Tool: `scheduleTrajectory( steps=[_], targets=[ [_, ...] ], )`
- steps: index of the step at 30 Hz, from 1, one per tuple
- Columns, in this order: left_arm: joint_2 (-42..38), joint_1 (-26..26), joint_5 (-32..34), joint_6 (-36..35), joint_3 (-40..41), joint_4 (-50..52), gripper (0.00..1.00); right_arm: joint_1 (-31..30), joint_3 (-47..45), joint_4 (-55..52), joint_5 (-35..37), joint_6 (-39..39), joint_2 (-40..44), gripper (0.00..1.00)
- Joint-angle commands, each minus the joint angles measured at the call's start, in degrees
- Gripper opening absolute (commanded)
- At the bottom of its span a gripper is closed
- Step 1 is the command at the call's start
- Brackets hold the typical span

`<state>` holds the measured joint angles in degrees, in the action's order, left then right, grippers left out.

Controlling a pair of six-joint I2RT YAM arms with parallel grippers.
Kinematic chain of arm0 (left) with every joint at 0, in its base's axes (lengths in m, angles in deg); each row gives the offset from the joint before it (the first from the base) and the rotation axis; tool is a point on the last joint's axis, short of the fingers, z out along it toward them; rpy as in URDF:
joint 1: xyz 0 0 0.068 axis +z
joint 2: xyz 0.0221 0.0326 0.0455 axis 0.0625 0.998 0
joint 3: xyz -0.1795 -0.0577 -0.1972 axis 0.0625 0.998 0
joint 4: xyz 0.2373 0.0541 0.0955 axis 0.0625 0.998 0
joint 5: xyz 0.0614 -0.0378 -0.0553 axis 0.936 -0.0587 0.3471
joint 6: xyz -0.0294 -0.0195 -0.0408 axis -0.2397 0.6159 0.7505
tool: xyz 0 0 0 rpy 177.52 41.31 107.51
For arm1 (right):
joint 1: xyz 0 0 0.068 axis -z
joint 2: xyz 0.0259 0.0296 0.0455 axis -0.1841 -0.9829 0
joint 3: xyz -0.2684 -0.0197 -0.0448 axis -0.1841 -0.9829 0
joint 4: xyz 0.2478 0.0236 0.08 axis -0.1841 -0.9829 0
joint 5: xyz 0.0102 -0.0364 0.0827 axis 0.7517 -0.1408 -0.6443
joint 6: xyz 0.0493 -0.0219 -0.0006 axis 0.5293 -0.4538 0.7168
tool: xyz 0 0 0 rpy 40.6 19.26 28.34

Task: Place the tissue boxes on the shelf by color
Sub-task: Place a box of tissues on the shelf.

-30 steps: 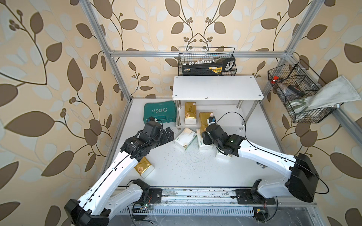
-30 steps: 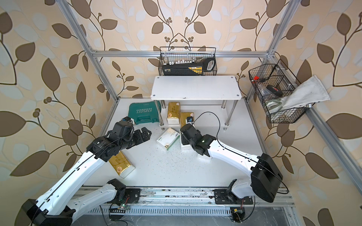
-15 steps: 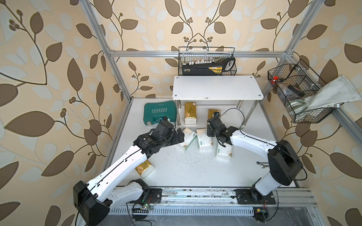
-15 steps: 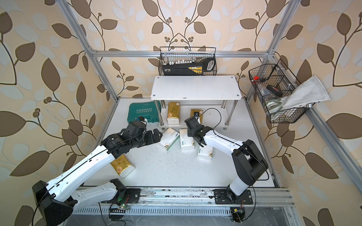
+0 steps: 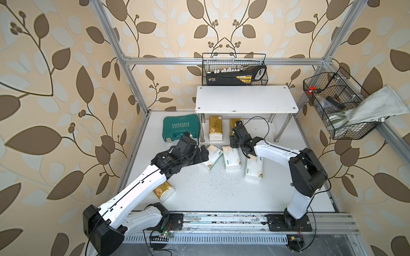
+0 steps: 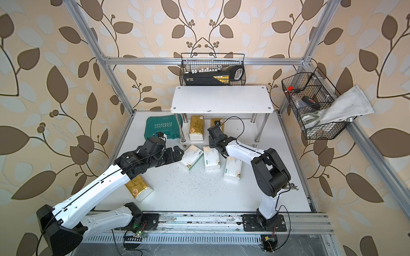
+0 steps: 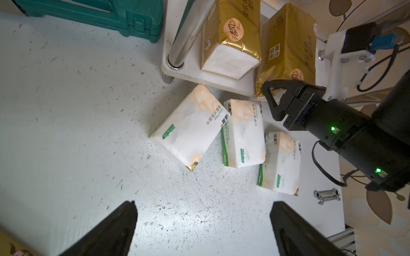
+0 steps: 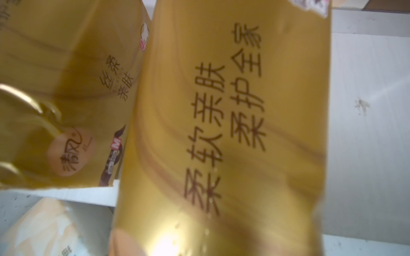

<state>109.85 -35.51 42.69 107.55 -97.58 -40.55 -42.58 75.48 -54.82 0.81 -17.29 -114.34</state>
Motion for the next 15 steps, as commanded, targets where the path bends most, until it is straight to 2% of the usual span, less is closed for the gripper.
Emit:
scheduleTrajectory(
  steps=[1, 9, 15],
  targets=[
    [-0.1, -0.4, 1.1, 0.2, -1.6, 0.0, 0.99, 0.7, 3.3, 1.6, -0.1, -2.2, -2.3, 0.62],
    [-0.2, -0.4, 1.2, 0.5, -1.5, 0.5, 0.99, 2.8, 4.3, 2.3, -0.9, -0.6, -5.0, 0.63],
    [-0.2, -0.4, 1.3, 0.8, -1.3, 0.4, 0.99, 3.5, 5.3, 1.9, -1.1, -1.6, -6.7, 0.73]
  ],
)
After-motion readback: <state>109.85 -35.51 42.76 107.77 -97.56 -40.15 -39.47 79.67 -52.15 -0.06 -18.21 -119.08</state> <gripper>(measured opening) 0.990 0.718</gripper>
